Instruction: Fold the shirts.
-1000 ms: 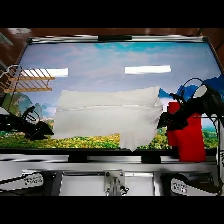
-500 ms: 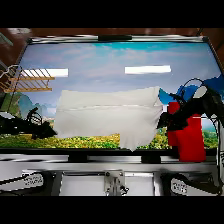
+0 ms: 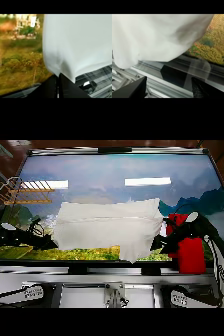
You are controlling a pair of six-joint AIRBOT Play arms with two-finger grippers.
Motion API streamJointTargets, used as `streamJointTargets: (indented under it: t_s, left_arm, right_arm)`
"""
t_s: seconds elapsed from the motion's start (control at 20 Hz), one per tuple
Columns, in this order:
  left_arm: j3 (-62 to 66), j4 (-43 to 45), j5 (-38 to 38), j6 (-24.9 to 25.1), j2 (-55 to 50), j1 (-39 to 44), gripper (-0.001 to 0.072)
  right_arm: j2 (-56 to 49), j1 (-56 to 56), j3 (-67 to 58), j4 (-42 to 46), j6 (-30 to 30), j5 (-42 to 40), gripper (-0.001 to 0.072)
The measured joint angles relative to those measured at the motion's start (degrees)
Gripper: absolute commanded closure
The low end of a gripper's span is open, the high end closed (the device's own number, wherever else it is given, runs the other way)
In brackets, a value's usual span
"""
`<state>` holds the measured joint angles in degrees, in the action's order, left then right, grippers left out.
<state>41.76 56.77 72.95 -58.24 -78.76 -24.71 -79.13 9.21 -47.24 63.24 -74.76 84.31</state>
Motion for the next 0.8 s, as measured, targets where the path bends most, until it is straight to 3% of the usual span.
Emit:
streamJointTargets:
  t_s: [0.05, 0.2, 0.45, 0.5, 0.55, 0.65, 0.7, 0.8]
  left_arm:
    - [0.0, 0.0, 0.4, 0.6, 0.2, 0.0, 0.0675]
    - [0.0, -0.4, 1.0, 1.7, 0.6, 0.0, 0.0675]
    - [0.9, -0.4, 0.7, 2.3, 0.8, 0.0, 0.0675]
    - [1.4, -0.4, 0.7, 2.3, 0.9, 0.0, 0.0675]
    - [1.8, -0.5, 0.7, 2.3, 0.9, 0.0, 0.0675]
    - [2.7, -0.5, 0.6, 2.0, 0.9, 0.0, 0.0675]
    - [3.1, -0.5, 0.6, 1.9, 0.9, 0.0, 0.0675]
    - [4.1, -0.5, 0.6, 1.7, 0.9, 0.0, 0.0675]
  right_arm:
    - [0.0, 0.0, 0.8, -0.4, 0.0, -2.1, 0.0041]
    - [0.0, 0.0, 2.0, -1.2, -1.3, -7.5, 0.0155]
    - [0.1, 0.0, 3.0, -2.2, -3.6, -11.5, 0.0155]
    - [0.1, 0.0, 3.5, -2.7, -3.9, -11.8, 0.0188]
    - [0.1, 0.0, 4.2, -2.8, -3.9, -12.2, 0.0337]
    - [0.0, 0.0, 5.7, -2.7, -4.0, -12.9, 0.0516]
    - [0.0, 0.0, 6.1, -2.6, -4.0, -13.1, 0.0646]
    - [0.0, 0.0, 6.5, -3.4, -3.5, -13.4, 0.0646]
